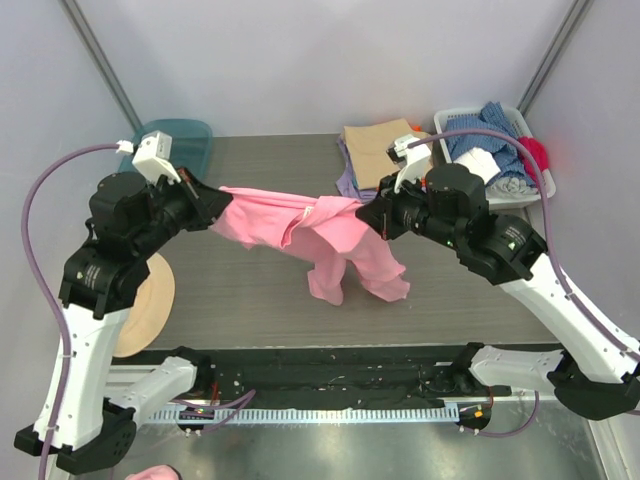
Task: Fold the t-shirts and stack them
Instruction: Flatten the tshirt out
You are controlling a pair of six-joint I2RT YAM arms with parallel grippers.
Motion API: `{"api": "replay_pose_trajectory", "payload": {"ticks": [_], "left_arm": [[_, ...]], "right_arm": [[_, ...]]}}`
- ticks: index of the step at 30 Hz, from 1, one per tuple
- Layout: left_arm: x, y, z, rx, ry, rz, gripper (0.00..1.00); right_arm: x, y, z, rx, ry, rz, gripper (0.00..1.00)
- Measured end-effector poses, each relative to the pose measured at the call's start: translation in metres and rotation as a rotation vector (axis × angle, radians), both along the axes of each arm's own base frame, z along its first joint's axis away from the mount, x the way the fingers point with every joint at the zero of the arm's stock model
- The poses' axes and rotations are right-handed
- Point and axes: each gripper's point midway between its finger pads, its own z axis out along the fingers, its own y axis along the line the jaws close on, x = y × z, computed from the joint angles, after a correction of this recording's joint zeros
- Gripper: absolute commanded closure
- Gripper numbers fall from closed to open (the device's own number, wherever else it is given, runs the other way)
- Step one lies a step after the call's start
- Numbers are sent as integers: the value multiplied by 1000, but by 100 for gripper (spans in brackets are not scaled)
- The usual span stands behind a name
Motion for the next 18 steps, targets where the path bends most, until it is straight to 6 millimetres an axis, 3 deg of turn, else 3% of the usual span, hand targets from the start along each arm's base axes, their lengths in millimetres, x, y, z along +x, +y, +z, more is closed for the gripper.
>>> {"api": "replay_pose_trajectory", "payload": {"ticks": [5,9,12,15,18], "left_arm": [[-5,1,0,10,5,-8,100],[14,-7,-31,36,67,-17,100],[45,-17,-57,68,125,-28,100],[82,-33,-81,90,182,-46,100],[114,-47,-96,104,224,-70,100]], "right_arm": [[-6,-1,7,21,4,8,98],[9,-9,-9,-20,5,-77,99],[37,-18,-34,-93,14,-167,99],[77,-34,-57,-168,26,-276,99],[108,-49,-68,-230,20,-358,99]]}}
